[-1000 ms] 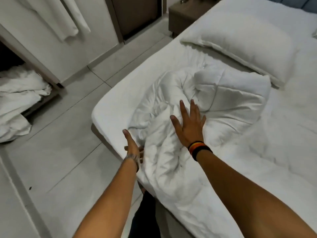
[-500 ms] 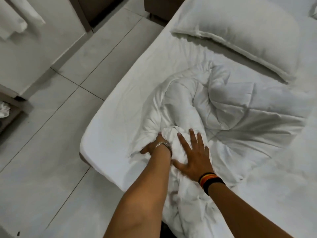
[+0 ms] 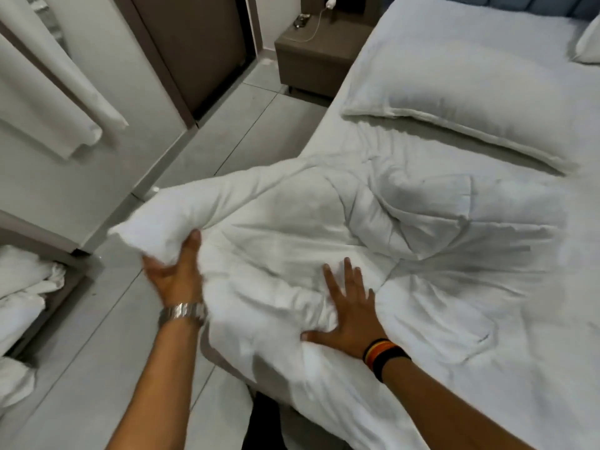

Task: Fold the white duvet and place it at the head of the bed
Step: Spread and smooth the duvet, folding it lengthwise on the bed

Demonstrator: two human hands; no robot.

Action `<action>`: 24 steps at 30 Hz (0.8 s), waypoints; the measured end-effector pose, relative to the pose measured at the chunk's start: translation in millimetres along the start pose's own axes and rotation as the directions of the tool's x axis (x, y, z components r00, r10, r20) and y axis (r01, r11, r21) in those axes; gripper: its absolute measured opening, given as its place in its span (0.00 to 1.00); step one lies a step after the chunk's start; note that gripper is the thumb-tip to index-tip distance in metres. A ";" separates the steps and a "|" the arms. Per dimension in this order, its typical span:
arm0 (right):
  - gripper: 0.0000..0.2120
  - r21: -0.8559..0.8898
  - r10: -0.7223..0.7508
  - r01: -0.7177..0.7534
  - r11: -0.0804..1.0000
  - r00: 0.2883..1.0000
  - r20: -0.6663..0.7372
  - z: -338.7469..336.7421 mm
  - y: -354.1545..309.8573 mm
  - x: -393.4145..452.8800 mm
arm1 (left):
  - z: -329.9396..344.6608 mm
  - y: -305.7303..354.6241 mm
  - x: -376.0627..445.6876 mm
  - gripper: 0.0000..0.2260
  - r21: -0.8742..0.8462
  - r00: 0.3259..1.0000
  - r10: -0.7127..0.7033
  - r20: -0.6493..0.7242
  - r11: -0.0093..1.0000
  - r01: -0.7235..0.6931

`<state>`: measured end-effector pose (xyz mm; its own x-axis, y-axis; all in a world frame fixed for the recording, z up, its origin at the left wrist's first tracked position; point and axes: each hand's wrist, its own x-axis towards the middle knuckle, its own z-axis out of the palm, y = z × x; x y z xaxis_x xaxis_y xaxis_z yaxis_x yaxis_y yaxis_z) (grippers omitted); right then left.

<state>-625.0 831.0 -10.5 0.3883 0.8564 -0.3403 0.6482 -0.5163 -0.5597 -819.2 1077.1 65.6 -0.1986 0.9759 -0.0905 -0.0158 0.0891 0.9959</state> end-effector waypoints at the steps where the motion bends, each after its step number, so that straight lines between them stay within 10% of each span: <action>1: 0.65 -0.035 -0.043 0.044 0.998 0.999 0.020 4.4 -5.8 -3.2 | -19.8 -4.1 -1.2 0.30 -0.001 1.000 0.011 -0.012 1.000 -0.011; 4: 0.65 -0.208 0.027 0.012 0.978 0.982 0.187 50.6 -14.8 9.8 | -89.5 -67.6 20.9 0.28 0.180 0.970 -0.242 0.032 0.956 0.233; 10: 0.63 -0.292 0.213 -0.137 0.946 0.945 0.247 72.2 -51.1 64.1 | -137.3 -149.0 86.4 0.56 0.751 0.548 -0.835 0.044 0.389 0.533; 19: 0.51 -0.105 0.316 -0.313 0.944 0.949 0.009 38.9 -112.5 142.3 | 18.9 -77.0 162.1 0.40 0.743 0.662 -0.560 0.498 0.670 0.007; 24: 0.49 0.050 0.389 -0.385 0.921 0.916 -0.097 39.6 -134.2 171.3 | 88.0 -64.4 185.5 0.39 0.671 0.562 -0.442 0.699 0.676 -0.303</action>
<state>-671.5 1046.8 -23.6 0.6710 0.5845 -0.4562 0.4148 -0.8059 -0.4224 -768.8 1269.9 -15.6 0.5806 0.6480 -0.4928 0.7073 -0.1017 0.6995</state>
